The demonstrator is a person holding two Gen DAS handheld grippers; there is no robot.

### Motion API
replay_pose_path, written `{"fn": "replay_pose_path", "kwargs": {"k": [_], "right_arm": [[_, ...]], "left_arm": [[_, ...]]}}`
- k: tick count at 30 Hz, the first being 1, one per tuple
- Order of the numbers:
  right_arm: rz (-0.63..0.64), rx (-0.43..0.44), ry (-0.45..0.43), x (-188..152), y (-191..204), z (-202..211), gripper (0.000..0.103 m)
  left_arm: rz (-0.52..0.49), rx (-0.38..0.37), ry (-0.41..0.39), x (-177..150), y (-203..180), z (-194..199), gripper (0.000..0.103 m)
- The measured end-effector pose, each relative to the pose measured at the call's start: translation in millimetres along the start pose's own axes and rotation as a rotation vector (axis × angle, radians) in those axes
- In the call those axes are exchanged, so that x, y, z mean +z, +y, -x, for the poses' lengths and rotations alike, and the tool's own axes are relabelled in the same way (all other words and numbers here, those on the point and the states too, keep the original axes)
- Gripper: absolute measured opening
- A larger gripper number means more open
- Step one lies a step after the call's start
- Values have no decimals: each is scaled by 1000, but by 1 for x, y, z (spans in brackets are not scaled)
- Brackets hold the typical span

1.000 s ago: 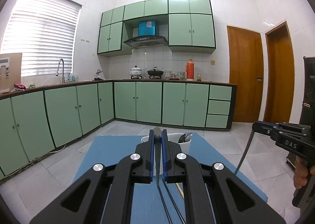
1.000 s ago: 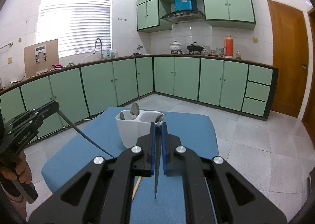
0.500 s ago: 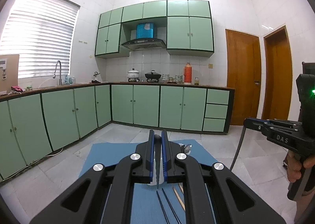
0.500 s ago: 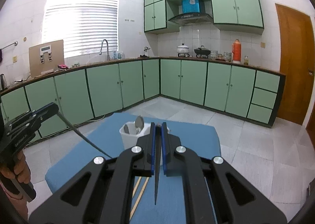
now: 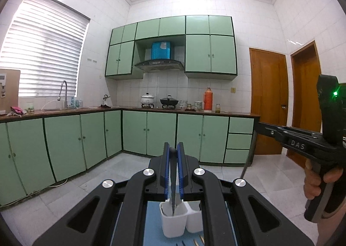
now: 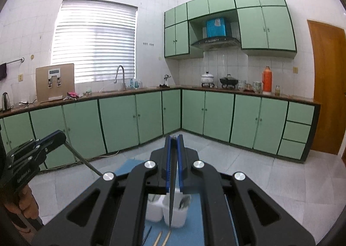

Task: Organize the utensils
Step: 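Lift both grey chopsticks and carry them over the white holder, then lower both chopsticks into the holder and open both tools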

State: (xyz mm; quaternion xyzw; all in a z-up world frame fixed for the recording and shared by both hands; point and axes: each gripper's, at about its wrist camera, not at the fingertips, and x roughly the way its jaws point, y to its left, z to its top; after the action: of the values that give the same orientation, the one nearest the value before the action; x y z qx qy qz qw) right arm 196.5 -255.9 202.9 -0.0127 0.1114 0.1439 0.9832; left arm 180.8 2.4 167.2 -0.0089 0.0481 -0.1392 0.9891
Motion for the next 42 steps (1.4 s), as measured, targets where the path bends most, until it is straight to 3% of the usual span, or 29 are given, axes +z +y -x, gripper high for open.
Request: {"fn": "replay_pose_path", "kwargs": {"k": [8,16,30,42], "right_arm": [[-22,-26,1,3,-15,-59,5],[-78,-10,89,-29,-28,-119,5],[-77,23,200,-79,-12,-154,5],[-75,4,222,-93,-6,-157,5]], "left_arm": [[-26,9,76,-7,1,-62,7],[-12,8,157,-28,7,-115,7],[14,4,256,-68,14,-162,7],[35,20,305,-83,18,-177,7]]}}
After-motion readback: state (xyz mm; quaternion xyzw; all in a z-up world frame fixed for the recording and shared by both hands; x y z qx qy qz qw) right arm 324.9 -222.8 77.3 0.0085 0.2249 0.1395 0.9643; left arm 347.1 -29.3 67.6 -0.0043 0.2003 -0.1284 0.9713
